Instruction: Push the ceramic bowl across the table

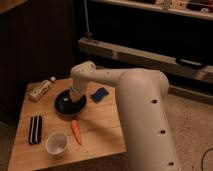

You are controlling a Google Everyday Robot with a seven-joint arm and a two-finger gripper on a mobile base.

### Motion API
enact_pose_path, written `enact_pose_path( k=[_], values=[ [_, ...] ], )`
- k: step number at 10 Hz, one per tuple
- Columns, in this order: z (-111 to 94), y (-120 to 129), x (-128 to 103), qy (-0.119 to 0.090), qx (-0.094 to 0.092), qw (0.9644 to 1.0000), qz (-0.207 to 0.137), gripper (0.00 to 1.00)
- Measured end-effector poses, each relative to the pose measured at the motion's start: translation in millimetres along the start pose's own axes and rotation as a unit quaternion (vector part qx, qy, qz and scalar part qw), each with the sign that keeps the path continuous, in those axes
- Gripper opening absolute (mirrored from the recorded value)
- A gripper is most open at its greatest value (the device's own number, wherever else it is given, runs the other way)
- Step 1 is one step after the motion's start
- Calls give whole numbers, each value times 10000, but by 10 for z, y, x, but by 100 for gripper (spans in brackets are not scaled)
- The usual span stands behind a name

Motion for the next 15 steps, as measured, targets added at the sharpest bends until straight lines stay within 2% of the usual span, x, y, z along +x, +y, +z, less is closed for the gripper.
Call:
enact_pose_path(
  k=[2, 4, 7, 8, 13, 15],
  values=[
    [2, 203, 243, 466, -134, 9988, -55, 0],
    [40, 293, 377, 816, -270, 9963, -96, 0],
    [225, 524, 209, 967, -395, 9943, -233, 0],
    [251, 524, 195, 994, -398, 9940, -218, 0],
    [213, 444, 453, 1124, -389, 9929, -79, 0],
    [152, 396, 676, 1336, -324, 9905, 52, 0]
  ],
)
